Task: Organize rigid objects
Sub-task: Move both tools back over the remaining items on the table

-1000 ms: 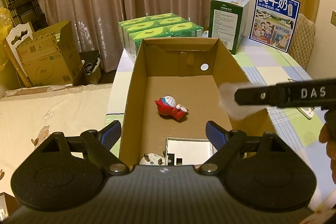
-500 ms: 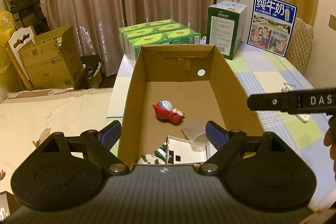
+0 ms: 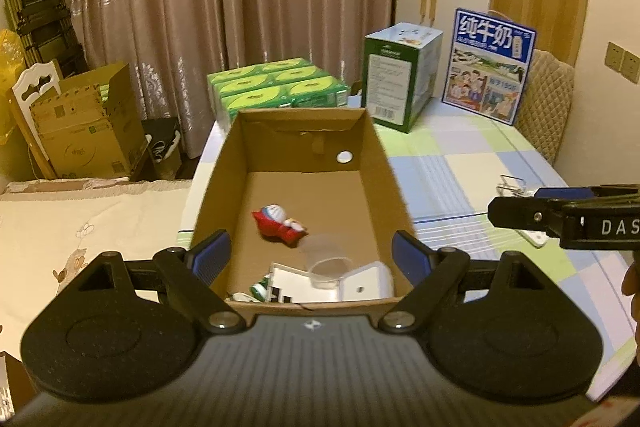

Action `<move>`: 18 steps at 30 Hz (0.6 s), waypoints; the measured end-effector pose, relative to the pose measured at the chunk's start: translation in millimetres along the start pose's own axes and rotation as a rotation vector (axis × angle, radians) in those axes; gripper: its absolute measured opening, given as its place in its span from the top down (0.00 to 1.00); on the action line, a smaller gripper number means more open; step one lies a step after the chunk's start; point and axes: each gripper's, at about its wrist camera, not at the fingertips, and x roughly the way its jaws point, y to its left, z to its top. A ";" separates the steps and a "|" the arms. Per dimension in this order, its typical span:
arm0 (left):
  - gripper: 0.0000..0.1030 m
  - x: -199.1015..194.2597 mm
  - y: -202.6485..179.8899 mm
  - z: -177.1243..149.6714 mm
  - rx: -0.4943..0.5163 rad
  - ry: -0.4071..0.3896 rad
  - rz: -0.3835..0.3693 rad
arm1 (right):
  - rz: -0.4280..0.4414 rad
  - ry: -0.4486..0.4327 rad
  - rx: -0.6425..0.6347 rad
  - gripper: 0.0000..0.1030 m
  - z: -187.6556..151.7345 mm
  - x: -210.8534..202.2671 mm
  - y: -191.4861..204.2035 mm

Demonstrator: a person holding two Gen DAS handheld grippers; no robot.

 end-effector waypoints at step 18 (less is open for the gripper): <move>0.18 -23.7 -87.2 -8.4 -0.003 -0.059 -0.150 | -0.232 -0.064 0.062 0.27 -42.8 -105.9 -106.7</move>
